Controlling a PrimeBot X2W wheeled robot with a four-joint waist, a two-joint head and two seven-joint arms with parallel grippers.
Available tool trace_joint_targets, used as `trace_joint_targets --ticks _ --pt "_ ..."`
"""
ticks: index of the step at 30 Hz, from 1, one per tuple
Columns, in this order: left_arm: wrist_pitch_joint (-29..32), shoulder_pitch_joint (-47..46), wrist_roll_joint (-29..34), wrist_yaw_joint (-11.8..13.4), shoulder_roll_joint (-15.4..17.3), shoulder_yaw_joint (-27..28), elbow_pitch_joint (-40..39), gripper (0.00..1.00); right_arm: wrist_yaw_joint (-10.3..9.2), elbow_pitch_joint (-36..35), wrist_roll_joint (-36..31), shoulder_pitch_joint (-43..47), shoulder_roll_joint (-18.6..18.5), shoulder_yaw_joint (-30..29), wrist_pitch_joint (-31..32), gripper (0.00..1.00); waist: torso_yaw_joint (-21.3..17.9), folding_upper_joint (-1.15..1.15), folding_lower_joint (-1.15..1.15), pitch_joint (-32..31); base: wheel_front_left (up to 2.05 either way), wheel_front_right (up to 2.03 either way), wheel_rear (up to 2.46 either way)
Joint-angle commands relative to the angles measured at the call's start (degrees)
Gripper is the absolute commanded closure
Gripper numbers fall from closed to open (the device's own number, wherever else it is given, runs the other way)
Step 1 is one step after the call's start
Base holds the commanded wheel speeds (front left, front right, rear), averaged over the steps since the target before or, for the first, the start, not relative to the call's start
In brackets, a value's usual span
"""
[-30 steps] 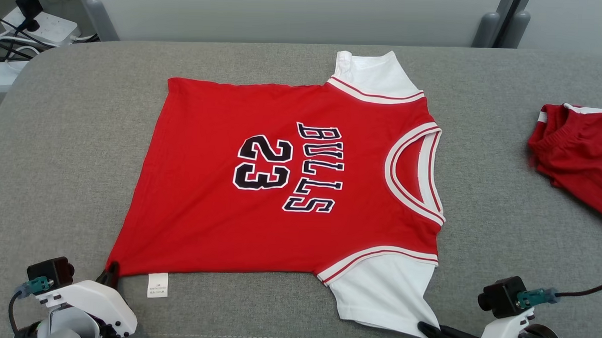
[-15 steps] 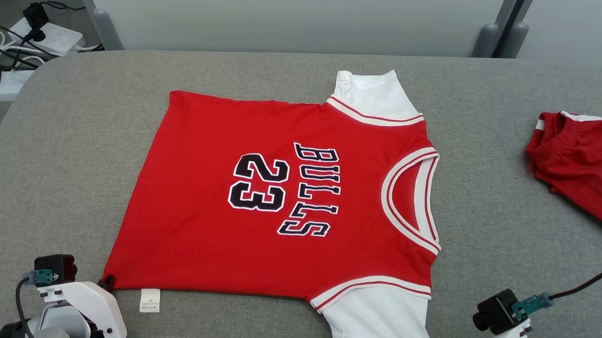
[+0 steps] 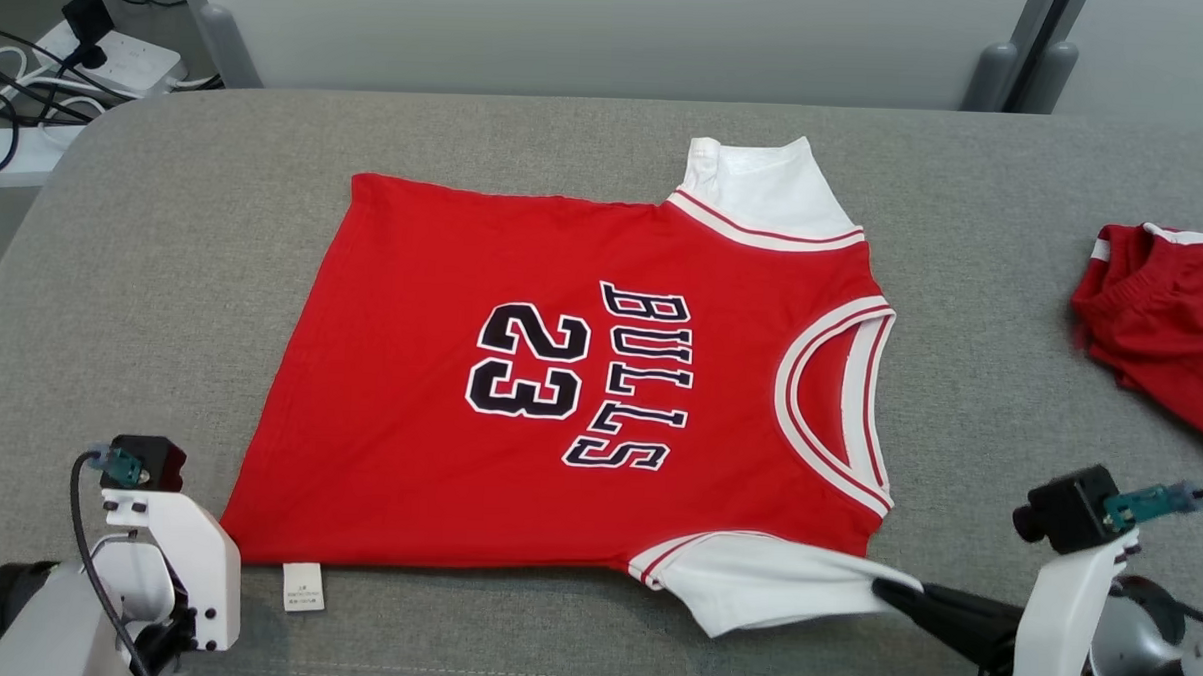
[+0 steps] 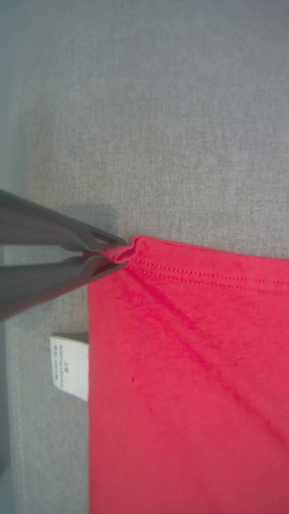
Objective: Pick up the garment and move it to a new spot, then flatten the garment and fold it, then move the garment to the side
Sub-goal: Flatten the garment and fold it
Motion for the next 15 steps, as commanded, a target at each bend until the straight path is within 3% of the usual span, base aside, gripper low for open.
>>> trace_joint_targets --ticks 1,6,15 --pt "1.67 -3.44 -0.45 0.03 3.36 1.39 -1.78 1.0 -0.16 -0.42 -0.13 -1.64 -1.27 -0.96 0.38 1.0 0.11 0.0 0.0 0.25 0.0 0.0 0.0" --pt "9.16 -6.2 -0.23 0.03 4.46 -0.72 -6.37 1.0 -0.16 1.76 0.13 -5.45 -0.02 -2.68 1.64 1.0 0.27 0.0 0.0 1.53 0.0 0.0 0.0" --pt "17.56 -11.31 -1.53 0.96 3.11 -1.68 -8.98 1.0 -0.16 5.66 -0.38 -11.73 2.72 -2.85 1.42 1.0 0.54 0.0 0.0 4.06 0.0 0.0 0.0"
